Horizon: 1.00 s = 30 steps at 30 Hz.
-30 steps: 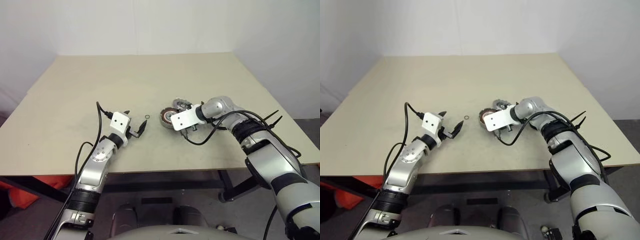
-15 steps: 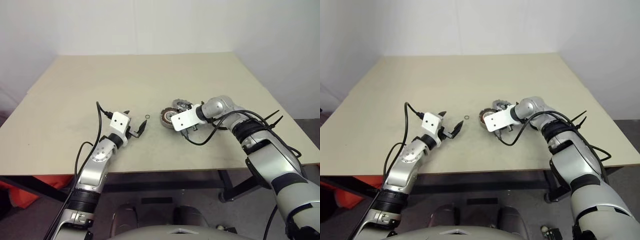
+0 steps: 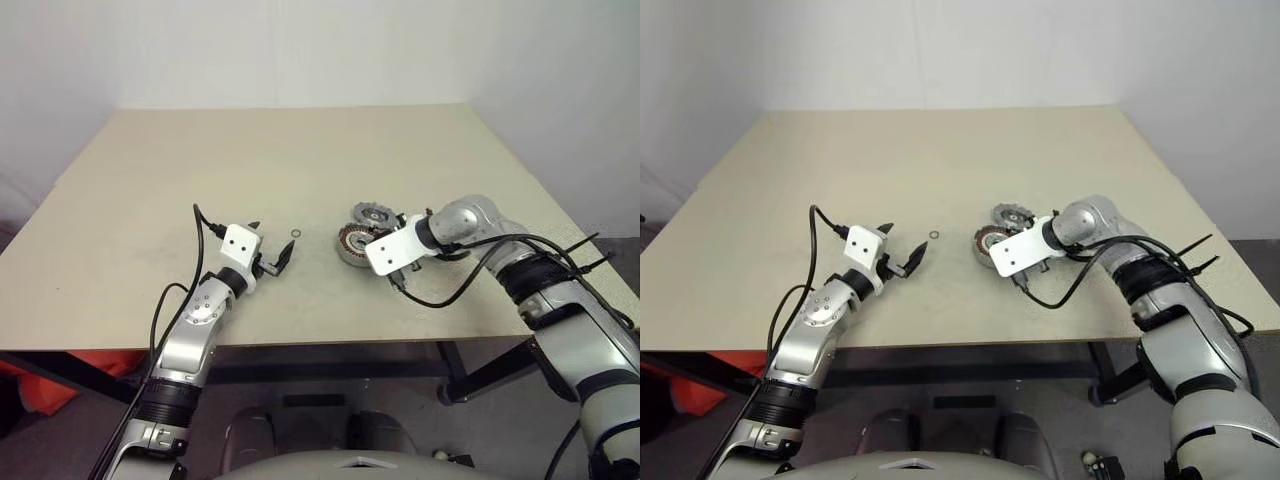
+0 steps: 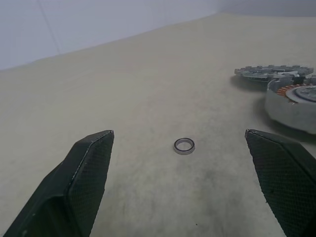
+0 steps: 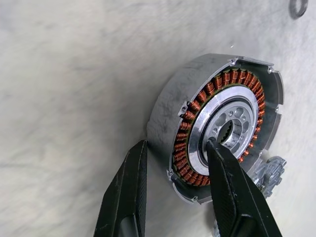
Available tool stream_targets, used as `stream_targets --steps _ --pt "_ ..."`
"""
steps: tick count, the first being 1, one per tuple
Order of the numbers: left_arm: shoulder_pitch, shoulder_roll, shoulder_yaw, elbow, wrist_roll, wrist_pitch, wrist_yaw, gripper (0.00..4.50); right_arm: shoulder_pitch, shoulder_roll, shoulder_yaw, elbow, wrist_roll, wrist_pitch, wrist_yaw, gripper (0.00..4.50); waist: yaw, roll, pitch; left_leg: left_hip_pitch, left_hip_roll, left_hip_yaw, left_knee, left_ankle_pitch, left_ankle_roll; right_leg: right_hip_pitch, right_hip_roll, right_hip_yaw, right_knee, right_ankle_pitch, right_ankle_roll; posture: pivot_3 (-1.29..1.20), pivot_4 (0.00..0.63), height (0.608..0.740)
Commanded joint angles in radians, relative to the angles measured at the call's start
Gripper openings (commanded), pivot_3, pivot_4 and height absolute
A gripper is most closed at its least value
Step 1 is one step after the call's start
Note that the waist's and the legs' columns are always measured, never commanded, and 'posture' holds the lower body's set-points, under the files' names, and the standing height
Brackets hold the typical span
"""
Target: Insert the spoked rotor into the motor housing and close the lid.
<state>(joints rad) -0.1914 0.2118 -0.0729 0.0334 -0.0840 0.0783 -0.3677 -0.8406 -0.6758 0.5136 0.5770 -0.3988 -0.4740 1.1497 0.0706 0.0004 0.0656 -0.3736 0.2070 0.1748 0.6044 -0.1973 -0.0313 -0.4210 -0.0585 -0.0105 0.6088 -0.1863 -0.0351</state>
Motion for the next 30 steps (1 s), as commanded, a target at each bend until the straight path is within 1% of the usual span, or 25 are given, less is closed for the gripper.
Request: stream_targets --steps 1,4,10,12,13,16,21,24,27,30 --pt "-0.018 0.006 0.008 -0.017 -0.004 -0.015 -0.010 4.50 0.007 -0.037 -0.044 -0.064 0.021 0.021 0.007 1.58 0.000 0.000 0.000 0.000 0.000 0.000 0.000 0.000 0.000 0.000 0.000 0.000 0.000 0.000 0.000 0.00 0.000 0.740" --pt "-0.023 0.007 0.010 -0.009 -0.005 -0.017 -0.015 4.50 0.034 -0.045 -0.045 -0.104 0.027 0.044 0.014 1.58 0.001 0.000 0.000 0.000 0.000 0.000 0.000 0.000 0.000 0.000 0.000 0.000 0.000 0.000 0.000 0.00 0.000 0.740" --pt "-0.033 0.007 0.009 -0.001 -0.002 -0.018 -0.019 4.50 0.082 -0.019 -0.044 -0.165 0.033 0.096 0.016 1.58 0.000 0.000 0.000 0.000 0.000 0.000 0.000 0.000 0.000 0.000 0.000 0.000 0.000 0.000 0.000 0.00 0.000 0.740" --pt "-0.034 0.009 0.012 -0.002 -0.002 -0.017 -0.019 4.50 0.099 -0.019 -0.046 -0.200 0.048 0.108 0.031 2.30 0.000 0.000 0.000 0.000 0.000 0.000 0.000 0.000 0.000 0.000 0.000 0.000 0.000 0.000 0.000 0.00 0.000 0.740" --pt "-0.034 0.010 0.013 -0.002 -0.002 -0.017 -0.020 4.50 0.104 -0.018 -0.048 -0.212 0.052 0.111 0.033 2.54 0.000 0.000 0.000 0.000 0.000 0.000 0.000 0.000 0.000 0.000 0.000 0.000 0.000 0.000 0.000 0.00 0.000 0.740" --pt "-0.030 0.013 0.016 -0.006 -0.002 -0.017 -0.018 4.50 0.105 -0.023 -0.059 -0.233 0.039 0.107 0.013 3.58 0.000 0.000 0.000 0.000 0.000 0.000 0.000 0.000 0.000 0.000 0.000 0.000 0.000 0.000 0.000 0.00 0.000 0.740" --pt "-0.026 0.013 0.017 -0.011 -0.003 -0.014 -0.015 4.50 0.102 -0.038 -0.068 -0.248 0.034 0.100 0.001 3.58 0.000 0.000 0.000 0.001 0.000 0.000 0.000 0.000 0.000 0.001 0.000 0.000 0.000 0.000 0.000 0.00 0.000 0.740" --pt "-0.024 0.007 0.020 -0.016 -0.017 -0.008 -0.019 4.50 0.108 -0.054 -0.081 -0.293 0.054 0.109 0.012 3.58 0.000 0.000 0.000 0.001 0.000 0.000 0.000 0.000 0.000 0.001 0.000 0.000 0.000 0.000 0.000 0.00 0.000 0.740" --pt "-0.032 0.006 0.021 -0.011 -0.040 0.011 -0.040 4.50 0.100 -0.063 -0.122 -0.372 0.104 0.155 0.024 3.58 0.000 0.000 0.000 0.001 0.000 0.000 0.000 0.000 0.000 0.001 0.000 0.000 0.000 0.000 0.000 0.00 0.000 0.740" --pt "-0.050 0.012 0.027 0.000 -0.072 0.034 -0.075 4.50 0.091 -0.046 -0.188 -0.441 0.180 0.260 0.025 3.58 0.001 0.000 0.000 0.001 0.000 0.000 0.000 0.000 0.000 0.001 0.000 0.000 0.000 0.000 0.000 0.00 0.000 0.740"
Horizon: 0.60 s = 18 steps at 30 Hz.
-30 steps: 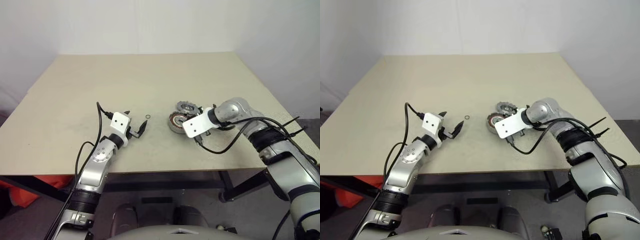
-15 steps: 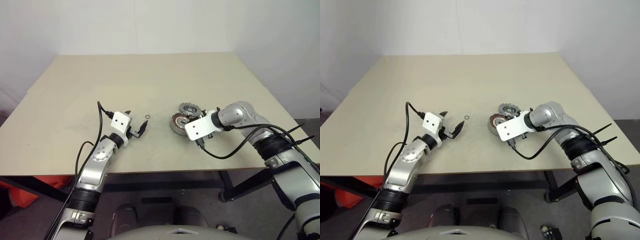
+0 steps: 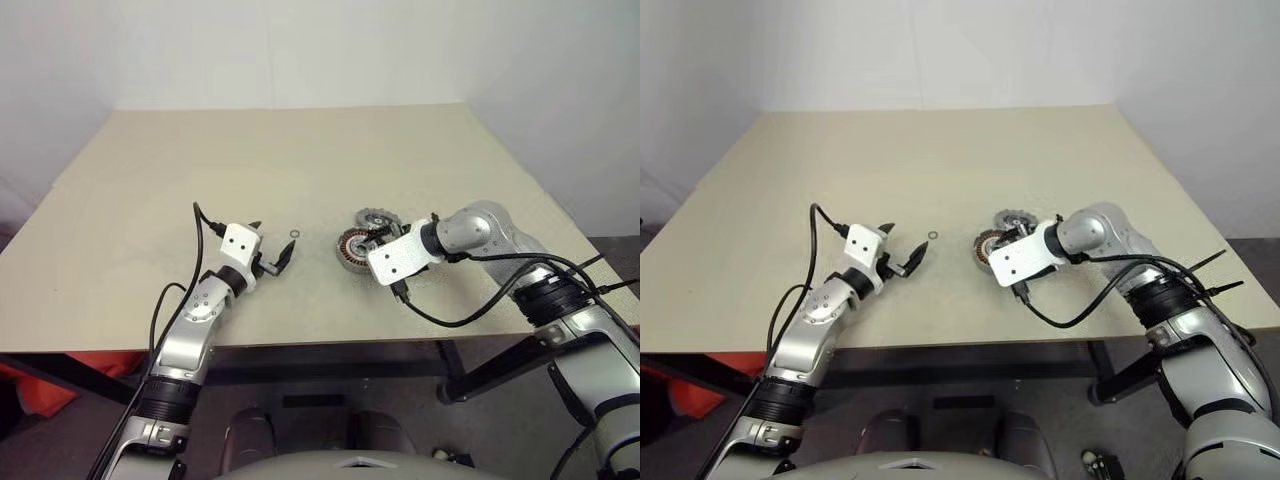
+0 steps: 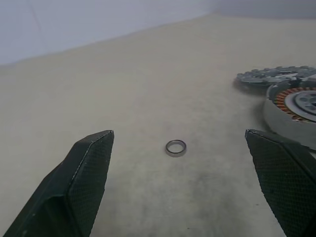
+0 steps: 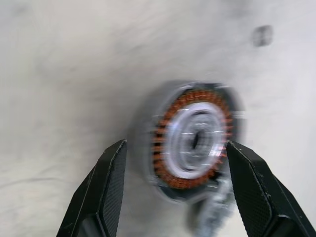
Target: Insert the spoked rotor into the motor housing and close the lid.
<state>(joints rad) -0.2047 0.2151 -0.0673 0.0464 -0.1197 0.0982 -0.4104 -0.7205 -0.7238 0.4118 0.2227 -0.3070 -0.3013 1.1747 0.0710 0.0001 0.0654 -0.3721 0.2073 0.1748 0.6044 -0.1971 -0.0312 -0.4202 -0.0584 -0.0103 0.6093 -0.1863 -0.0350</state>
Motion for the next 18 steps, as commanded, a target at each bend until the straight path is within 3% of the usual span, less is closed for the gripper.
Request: stream_targets --steps 1,5,7,9,14,18 --pt "-0.049 0.015 0.022 -0.001 -0.043 0.016 -0.047 4.50 -0.025 0.027 -0.123 -0.100 0.136 0.151 -0.019 3.58 0.000 0.000 0.000 0.000 0.000 0.000 0.000 0.000 0.000 0.000 0.000 0.000 0.000 0.000 0.000 0.00 0.000 0.740" --pt "-0.094 0.040 0.011 0.068 -0.025 -0.011 -0.084 4.50 0.000 0.134 -0.221 -0.085 0.219 0.326 -0.150 3.58 -0.001 0.000 0.000 0.003 0.000 0.000 0.000 0.000 0.000 0.002 0.000 0.000 0.002 0.000 0.000 0.00 0.000 0.740" --pt "-0.143 0.051 0.005 0.145 0.002 -0.049 -0.088 4.50 0.005 0.292 -0.382 -0.034 0.359 0.572 -0.341 3.58 -0.003 -0.001 0.000 0.004 0.000 0.000 0.000 0.001 -0.001 0.002 0.000 0.000 0.002 0.000 0.000 0.00 0.000 0.740" --pt "-0.176 0.056 0.003 0.196 0.016 -0.079 -0.091 4.50 0.014 0.379 -0.494 -0.021 0.464 0.738 -0.432 3.58 -0.001 0.000 0.000 0.005 -0.001 0.000 0.000 0.003 -0.003 0.001 0.001 0.001 0.004 0.000 0.000 0.00 0.000 0.740" --pt "-0.219 0.043 0.007 0.277 0.015 -0.124 -0.099 4.50 0.074 0.387 -0.592 -0.003 0.517 0.839 -0.542 3.58 0.021 0.000 0.000 0.003 -0.001 -0.001 -0.001 0.003 -0.003 0.002 -0.001 0.001 0.002 0.000 0.000 0.00 0.000 0.740" --pt "-0.236 0.036 0.006 0.325 0.006 -0.147 -0.123 4.50 0.151 0.301 -0.549 -0.050 0.499 0.838 -0.488 3.58 0.028 0.000 0.000 0.003 -0.001 -0.001 -0.003 0.004 -0.005 0.002 -0.001 0.000 0.001 0.000 0.000 0.00 0.000 0.740"
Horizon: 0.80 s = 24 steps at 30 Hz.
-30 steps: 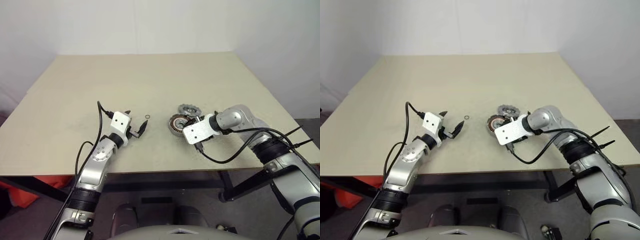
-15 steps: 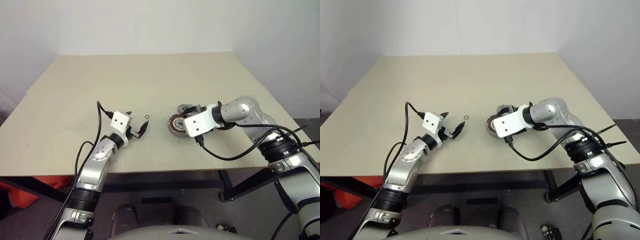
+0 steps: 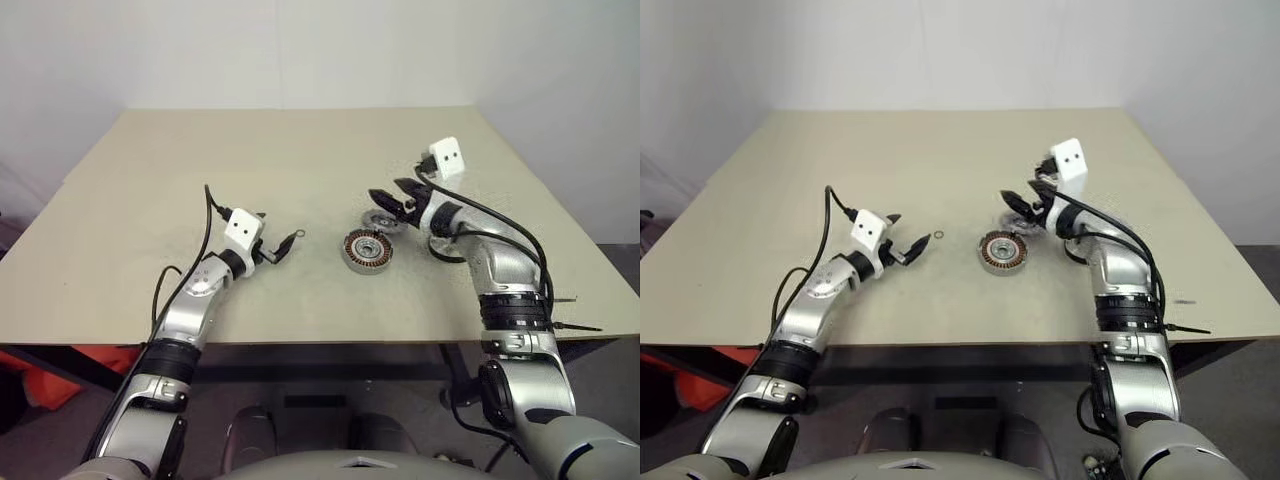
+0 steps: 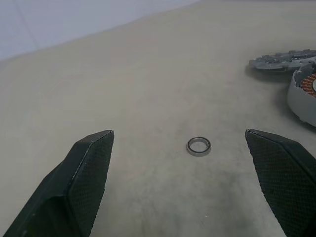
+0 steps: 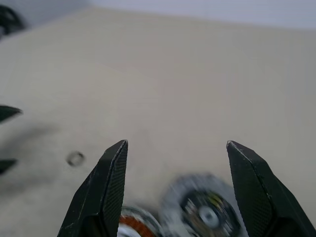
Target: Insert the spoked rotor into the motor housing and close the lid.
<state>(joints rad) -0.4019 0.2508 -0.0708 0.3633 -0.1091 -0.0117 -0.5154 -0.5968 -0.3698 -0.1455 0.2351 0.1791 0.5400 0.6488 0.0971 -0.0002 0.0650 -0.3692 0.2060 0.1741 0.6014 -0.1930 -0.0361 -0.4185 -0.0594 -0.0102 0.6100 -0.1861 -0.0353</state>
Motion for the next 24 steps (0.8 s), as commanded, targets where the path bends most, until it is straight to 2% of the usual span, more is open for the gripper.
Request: stream_targets --steps 1,5,8,13,24 --pt "-0.042 0.000 0.011 0.016 -0.008 -0.040 -0.027 4.50 0.042 -0.071 0.014 -0.082 0.021 -0.002 0.056 3.58 0.002 0.000 0.000 0.000 0.000 0.000 -0.001 0.000 0.000 0.000 0.000 0.000 0.000 0.000 0.000 0.00 0.000 0.740" --pt "-0.070 0.004 0.013 0.072 -0.016 -0.050 -0.071 4.50 0.190 -0.212 0.093 -0.236 0.039 -0.057 0.252 3.58 0.004 0.000 0.000 0.001 0.000 0.000 -0.003 0.000 0.000 0.000 0.000 0.000 -0.001 0.000 0.000 0.00 0.000 0.740" --pt "-0.095 0.005 0.016 0.119 -0.014 -0.061 -0.092 4.50 0.249 -0.264 0.126 -0.280 0.031 -0.088 0.295 3.58 0.001 0.000 0.000 0.002 0.000 0.000 -0.003 0.000 0.001 0.001 0.000 0.000 -0.002 0.000 0.001 0.00 0.000 0.740" --pt "-0.129 -0.008 0.008 0.191 -0.004 -0.066 -0.108 4.50 0.241 -0.245 0.119 -0.295 0.047 -0.090 0.266 3.58 0.000 0.000 0.000 0.003 0.000 0.000 -0.003 0.001 0.000 0.001 0.001 -0.001 -0.001 -0.004 0.007 0.00 0.000 0.740" --pt "-0.231 -0.062 0.043 0.372 -0.001 0.006 -0.051 4.50 0.213 -0.211 0.134 -0.320 0.064 -0.078 0.225 3.58 0.002 0.000 0.000 0.002 0.000 0.000 -0.003 0.001 0.001 0.001 0.000 -0.001 -0.002 0.000 0.000 0.00 0.000 0.740"
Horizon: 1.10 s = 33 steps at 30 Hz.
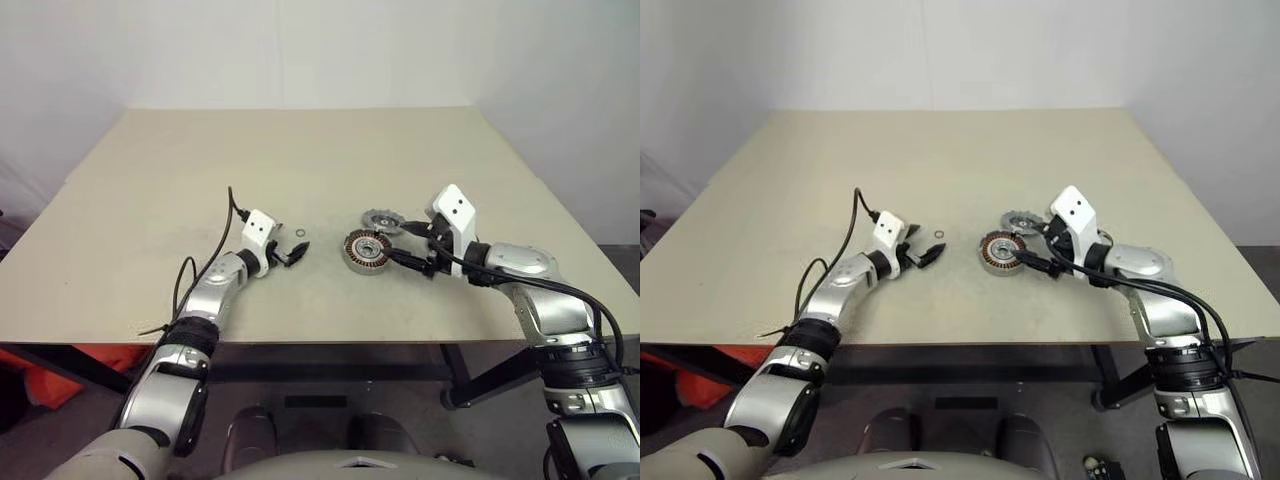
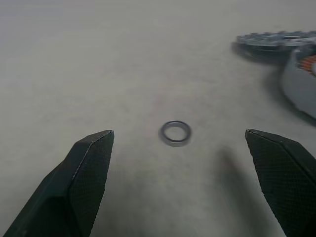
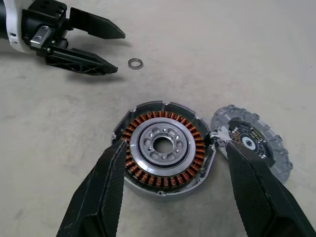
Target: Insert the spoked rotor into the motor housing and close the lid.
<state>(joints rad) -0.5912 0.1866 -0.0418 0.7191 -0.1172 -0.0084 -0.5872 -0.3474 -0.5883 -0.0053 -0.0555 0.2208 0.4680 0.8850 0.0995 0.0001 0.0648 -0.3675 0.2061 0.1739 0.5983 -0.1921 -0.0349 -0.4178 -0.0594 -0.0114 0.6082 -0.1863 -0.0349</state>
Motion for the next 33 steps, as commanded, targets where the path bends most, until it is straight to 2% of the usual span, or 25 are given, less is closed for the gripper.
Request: stream_targets --steps 1,8,20,33 --pt "-0.051 0.005 0.013 0.027 0.015 0.003 0.031 4.50 -0.039 0.009 -0.003 -0.029 0.021 -0.007 -0.014 3.58 0.000 0.000 0.000 0.000 0.000 0.000 0.000 0.000 0.000 0.000 0.000 0.000 0.000 0.000 0.000 0.00 0.000 0.740" --pt "-0.085 0.007 -0.020 0.075 0.081 0.006 0.076 4.50 -0.066 0.002 0.000 -0.008 0.017 -0.018 -0.016 3.58 0.002 0.000 0.000 0.000 0.000 0.000 0.000 0.000 0.000 0.000 0.000 0.000 0.000 0.000 0.000 0.00 0.000 0.740" --pt "-0.087 -0.050 -0.068 0.096 0.133 0.012 0.064 4.50 -0.091 -0.017 0.004 0.004 0.013 -0.022 0.005 3.58 0.013 0.000 0.000 0.000 -0.001 0.000 0.000 0.000 0.001 0.002 -0.006 -0.002 -0.001 0.000 0.000 0.00 0.000 0.740" --pt "-0.101 -0.086 -0.108 0.091 0.153 0.045 -0.017 4.50 -0.076 -0.020 -0.010 -0.015 0.011 -0.016 -0.023 3.58 0.028 0.000 0.000 0.000 -0.004 0.000 0.000 -0.001 0.002 0.004 -0.011 -0.004 -0.001 -0.001 0.001 0.00 0.000 0.740"
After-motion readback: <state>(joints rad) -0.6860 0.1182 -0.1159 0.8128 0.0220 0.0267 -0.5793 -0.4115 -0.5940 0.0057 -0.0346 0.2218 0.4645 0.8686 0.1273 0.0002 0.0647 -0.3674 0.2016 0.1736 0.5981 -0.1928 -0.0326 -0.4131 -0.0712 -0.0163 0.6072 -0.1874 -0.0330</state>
